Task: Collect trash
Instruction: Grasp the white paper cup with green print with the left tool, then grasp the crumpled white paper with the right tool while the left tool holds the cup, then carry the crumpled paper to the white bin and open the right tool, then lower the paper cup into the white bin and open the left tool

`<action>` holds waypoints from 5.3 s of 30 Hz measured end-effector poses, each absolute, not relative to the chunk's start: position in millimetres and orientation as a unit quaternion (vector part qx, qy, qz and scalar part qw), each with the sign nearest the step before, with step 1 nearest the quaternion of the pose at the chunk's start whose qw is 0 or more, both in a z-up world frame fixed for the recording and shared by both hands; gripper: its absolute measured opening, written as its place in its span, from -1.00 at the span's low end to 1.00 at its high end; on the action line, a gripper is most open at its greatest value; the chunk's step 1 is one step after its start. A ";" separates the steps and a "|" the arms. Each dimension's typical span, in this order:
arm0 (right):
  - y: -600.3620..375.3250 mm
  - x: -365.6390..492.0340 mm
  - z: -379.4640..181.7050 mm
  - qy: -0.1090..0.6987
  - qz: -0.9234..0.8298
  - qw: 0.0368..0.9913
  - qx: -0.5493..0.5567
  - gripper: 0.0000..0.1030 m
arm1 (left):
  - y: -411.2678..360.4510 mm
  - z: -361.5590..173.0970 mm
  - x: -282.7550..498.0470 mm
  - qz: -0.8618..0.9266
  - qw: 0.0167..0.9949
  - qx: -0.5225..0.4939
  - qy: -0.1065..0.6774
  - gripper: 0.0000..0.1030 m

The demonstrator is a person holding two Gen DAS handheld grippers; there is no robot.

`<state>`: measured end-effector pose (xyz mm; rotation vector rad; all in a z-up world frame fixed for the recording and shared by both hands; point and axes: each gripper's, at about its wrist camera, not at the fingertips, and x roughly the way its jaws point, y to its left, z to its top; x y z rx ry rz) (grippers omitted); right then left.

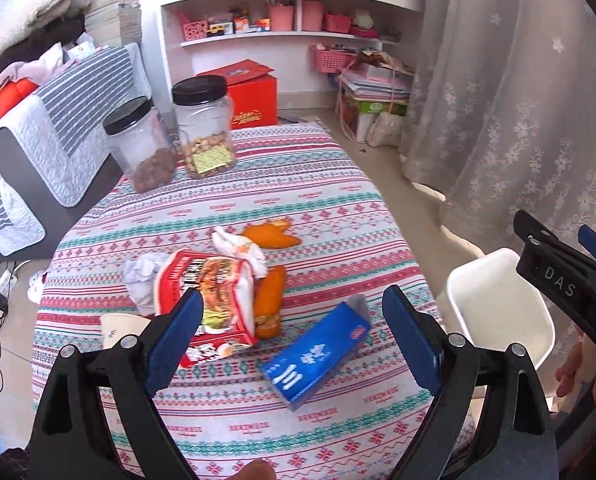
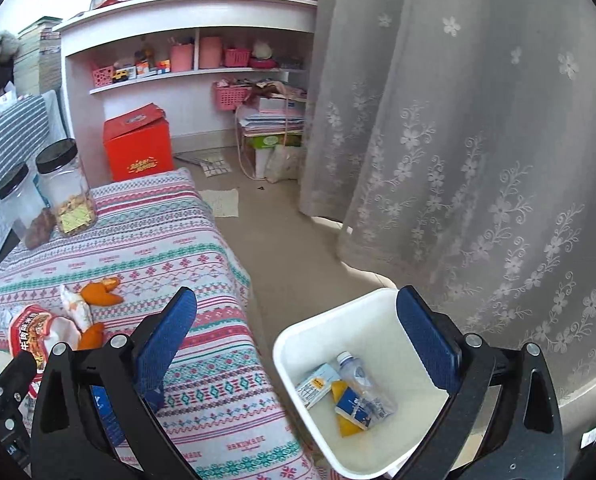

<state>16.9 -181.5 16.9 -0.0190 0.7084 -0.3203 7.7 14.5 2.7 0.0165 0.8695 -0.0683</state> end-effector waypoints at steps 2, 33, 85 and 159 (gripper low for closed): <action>-165.4 21.7 15.3 0.348 -0.140 0.927 -0.016 0.86 | 33.2 1.9 9.0 -0.014 0.905 0.007 0.424 0.71; -45.9 64.6 -27.0 0.415 -0.039 0.906 -0.070 0.87 | 212.9 -134.6 65.5 -0.014 0.738 -0.157 0.656 0.64; 162.9 104.4 -55.4 0.440 0.290 0.784 -0.328 -0.70 | 351.9 -38.9 30.8 0.011 0.798 -0.341 0.497 -0.09; -366.6 -69.0 34.1 0.242 -0.262 0.929 0.100 0.75 | -152.1 49.8 25.8 -0.256 0.896 -0.078 0.354 -0.09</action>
